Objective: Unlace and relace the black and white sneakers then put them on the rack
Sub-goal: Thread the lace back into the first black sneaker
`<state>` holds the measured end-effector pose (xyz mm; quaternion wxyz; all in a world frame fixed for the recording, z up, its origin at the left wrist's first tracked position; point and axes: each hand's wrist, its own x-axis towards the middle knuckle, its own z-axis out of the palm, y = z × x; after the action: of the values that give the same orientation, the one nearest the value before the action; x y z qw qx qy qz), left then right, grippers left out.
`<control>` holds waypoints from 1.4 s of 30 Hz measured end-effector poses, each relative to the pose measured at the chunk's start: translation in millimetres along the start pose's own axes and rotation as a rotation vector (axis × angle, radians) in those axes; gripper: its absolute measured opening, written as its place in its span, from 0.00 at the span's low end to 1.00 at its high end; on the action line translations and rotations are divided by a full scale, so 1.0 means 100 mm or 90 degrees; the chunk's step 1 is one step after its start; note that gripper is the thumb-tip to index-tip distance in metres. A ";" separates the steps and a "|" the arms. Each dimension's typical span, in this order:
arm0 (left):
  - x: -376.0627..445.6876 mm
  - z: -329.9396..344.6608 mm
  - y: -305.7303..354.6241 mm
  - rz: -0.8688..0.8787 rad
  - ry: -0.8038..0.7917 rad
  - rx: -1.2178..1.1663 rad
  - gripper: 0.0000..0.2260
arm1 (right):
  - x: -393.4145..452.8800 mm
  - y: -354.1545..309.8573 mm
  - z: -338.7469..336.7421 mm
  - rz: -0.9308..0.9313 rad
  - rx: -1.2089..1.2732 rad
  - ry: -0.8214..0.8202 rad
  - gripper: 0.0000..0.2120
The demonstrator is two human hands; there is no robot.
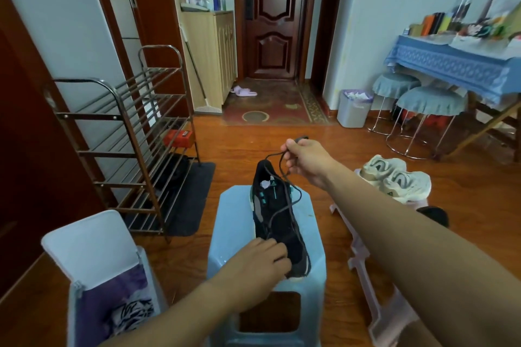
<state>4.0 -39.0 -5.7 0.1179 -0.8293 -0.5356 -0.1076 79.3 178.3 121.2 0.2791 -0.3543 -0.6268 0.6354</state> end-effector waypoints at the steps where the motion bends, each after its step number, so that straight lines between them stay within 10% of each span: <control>1: 0.02 -0.06 -0.02 -0.027 0.031 -0.042 0.04 | -0.01 -0.03 0.00 -0.004 0.005 -0.005 0.13; 5: 0.05 -0.26 -0.16 -0.110 0.089 -0.110 0.14 | -0.04 -0.19 0.01 -0.026 0.044 -0.017 0.13; 11: 0.18 -0.32 -0.24 -0.031 -0.186 -0.025 0.32 | 0.01 -0.48 0.11 -0.072 0.115 -0.028 0.13; 25: 0.25 -0.43 -0.19 0.097 -0.130 0.101 0.19 | 0.28 -1.16 0.16 -0.154 0.119 -0.016 0.11; 32: 0.36 -0.42 -0.24 0.218 -0.255 0.155 0.14 | 0.27 -1.42 0.19 -0.190 0.140 0.015 0.12; 42: 0.30 -0.51 -0.33 0.039 -0.239 -0.129 0.15 | 0.30 -1.43 0.11 -0.150 0.052 -0.027 0.13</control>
<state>-16.9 -16.2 54.5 -0.0649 -0.8582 -0.5092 -0.0007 39.7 204.5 260.3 0.3527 -0.2535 -0.6435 0.6302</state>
